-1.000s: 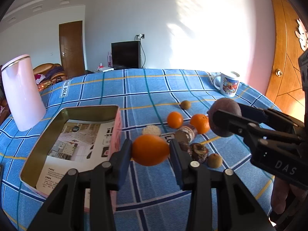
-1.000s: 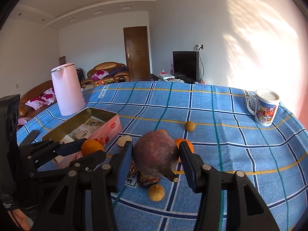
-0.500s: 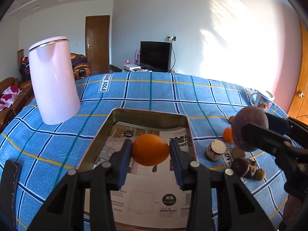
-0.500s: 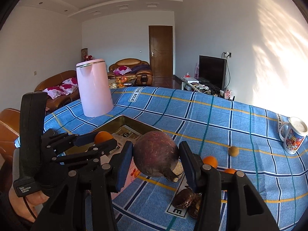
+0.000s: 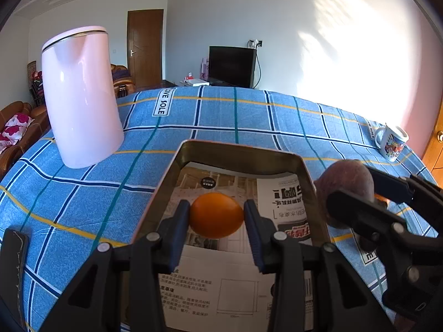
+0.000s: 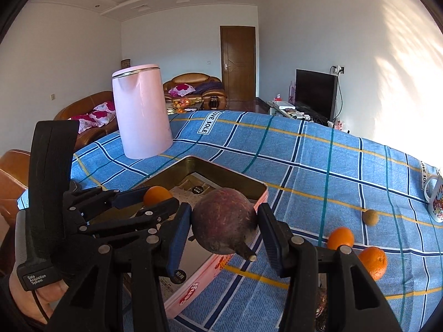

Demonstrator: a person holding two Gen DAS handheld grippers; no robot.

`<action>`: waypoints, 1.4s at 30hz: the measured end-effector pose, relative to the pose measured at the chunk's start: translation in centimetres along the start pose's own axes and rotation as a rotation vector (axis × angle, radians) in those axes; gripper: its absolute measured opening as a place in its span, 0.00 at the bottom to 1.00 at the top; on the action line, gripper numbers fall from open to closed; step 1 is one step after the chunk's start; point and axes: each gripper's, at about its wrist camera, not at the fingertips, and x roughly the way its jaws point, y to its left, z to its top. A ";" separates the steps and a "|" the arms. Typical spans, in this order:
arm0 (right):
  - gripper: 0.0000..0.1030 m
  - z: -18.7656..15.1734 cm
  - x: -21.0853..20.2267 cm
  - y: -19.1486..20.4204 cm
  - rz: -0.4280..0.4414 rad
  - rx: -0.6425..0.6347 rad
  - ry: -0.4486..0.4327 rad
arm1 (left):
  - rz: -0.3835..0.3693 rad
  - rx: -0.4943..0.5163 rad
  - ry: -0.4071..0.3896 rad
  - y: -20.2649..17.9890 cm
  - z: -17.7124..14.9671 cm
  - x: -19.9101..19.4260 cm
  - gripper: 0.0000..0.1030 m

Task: Organize fruits
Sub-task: 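Carry both fruits over the open tin and open both tools to drop them in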

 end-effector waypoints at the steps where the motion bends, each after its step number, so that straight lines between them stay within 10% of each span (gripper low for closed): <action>1: 0.50 0.0 0.3 0.2 0.000 -0.002 0.004 | 0.006 0.004 0.002 0.1 0.1 0.1 0.40; 29: 0.51 0.0 3.1 2.9 0.059 -0.073 0.043 | 0.047 -0.070 0.015 3.6 -0.1 0.1 0.45; 42: 0.68 -0.4 0.3 1.8 0.040 -0.071 -0.020 | 0.072 -0.051 -0.109 3.0 0.0 -3.9 0.91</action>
